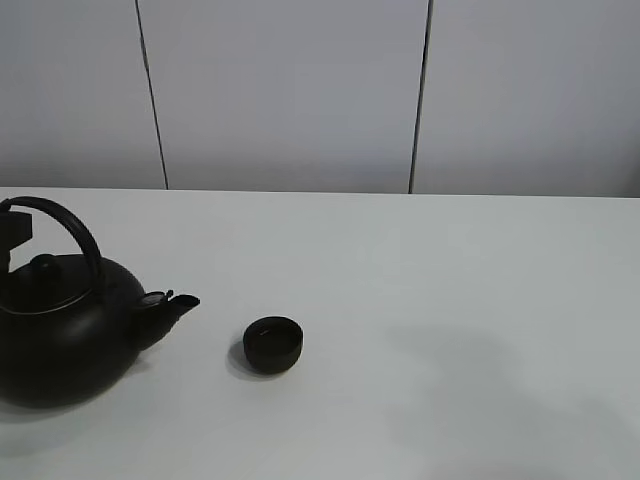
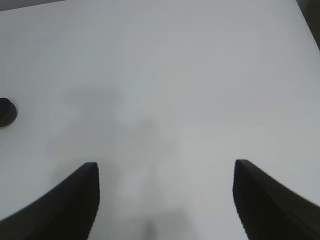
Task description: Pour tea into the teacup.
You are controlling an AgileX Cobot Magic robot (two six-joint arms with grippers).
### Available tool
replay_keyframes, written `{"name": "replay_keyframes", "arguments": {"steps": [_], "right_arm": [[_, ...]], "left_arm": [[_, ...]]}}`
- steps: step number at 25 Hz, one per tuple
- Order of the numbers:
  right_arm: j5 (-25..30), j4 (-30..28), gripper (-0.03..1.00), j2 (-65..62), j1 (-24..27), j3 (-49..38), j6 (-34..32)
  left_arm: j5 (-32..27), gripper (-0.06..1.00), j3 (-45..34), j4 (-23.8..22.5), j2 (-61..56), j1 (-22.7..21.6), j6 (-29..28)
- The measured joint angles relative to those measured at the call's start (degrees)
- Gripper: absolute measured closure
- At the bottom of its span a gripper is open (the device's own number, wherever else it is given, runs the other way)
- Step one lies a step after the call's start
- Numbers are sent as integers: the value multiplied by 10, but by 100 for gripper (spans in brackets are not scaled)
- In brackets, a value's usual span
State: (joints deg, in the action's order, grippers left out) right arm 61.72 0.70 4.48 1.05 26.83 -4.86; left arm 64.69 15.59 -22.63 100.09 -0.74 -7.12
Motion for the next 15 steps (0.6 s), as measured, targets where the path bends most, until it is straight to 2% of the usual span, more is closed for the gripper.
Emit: {"name": "replay_keyframes", "arguments": {"steps": [15], "right_arm": [[0, 0, 45, 0, 0, 0, 0]], "left_arm": [[6, 61, -44, 10, -2, 0, -1]]}}
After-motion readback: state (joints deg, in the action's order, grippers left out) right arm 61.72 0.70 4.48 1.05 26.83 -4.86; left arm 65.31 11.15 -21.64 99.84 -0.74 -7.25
